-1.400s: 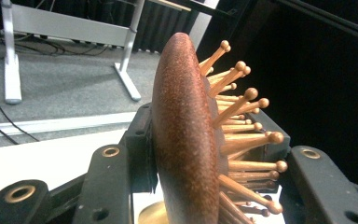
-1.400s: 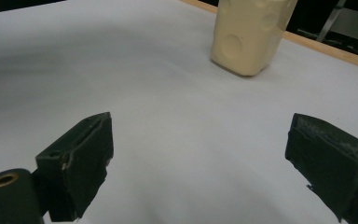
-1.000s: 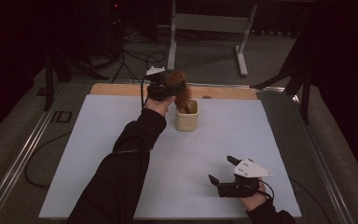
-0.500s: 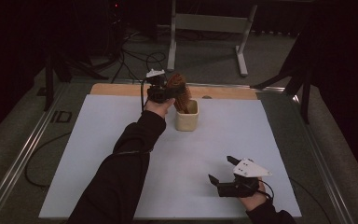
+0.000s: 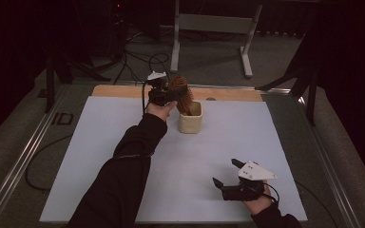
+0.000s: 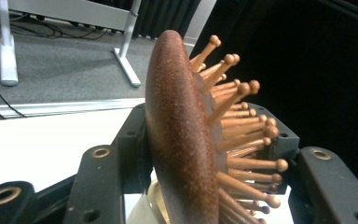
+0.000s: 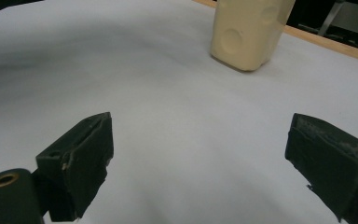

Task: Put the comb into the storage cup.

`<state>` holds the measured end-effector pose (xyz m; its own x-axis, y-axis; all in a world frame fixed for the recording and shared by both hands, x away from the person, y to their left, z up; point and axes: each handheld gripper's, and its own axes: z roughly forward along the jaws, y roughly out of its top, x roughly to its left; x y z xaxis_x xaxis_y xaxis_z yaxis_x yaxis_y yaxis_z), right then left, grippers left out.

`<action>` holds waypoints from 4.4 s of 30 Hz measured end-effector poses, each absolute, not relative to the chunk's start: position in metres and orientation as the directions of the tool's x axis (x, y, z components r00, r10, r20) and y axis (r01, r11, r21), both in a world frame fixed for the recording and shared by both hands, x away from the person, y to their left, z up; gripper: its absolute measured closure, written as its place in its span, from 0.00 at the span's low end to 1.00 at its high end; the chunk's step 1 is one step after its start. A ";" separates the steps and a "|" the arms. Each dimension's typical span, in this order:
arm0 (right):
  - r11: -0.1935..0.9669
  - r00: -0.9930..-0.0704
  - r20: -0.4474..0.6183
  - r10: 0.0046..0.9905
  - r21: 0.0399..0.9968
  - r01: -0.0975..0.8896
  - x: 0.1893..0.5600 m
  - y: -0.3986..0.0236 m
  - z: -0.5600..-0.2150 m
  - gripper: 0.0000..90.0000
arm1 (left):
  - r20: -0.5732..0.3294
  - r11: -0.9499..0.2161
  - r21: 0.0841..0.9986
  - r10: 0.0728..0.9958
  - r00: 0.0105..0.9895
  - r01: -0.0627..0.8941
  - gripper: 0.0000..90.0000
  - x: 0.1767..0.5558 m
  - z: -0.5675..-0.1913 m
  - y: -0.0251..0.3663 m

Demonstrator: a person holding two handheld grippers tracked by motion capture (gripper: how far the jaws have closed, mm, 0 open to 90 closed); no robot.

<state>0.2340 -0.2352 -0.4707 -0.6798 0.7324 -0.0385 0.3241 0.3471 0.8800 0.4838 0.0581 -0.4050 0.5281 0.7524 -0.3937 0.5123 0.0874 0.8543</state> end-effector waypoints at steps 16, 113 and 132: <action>0.350 -0.681 -0.044 0.731 0.881 0.319 0.234 -0.237 -0.471 0.09 | -0.365 0.044 0.849 0.769 0.524 0.526 0.37 0.484 -0.400 0.063; 0.323 -0.670 -0.018 0.742 0.885 0.335 0.237 -0.234 -0.470 0.09 | -0.089 -0.303 0.882 0.646 0.758 0.361 0.00 0.338 -0.437 0.217; 0.333 -0.670 -0.025 0.742 0.881 0.336 0.237 -0.232 -0.471 0.09 | -0.103 -0.271 0.882 0.688 0.719 0.386 0.00 0.290 -0.473 0.250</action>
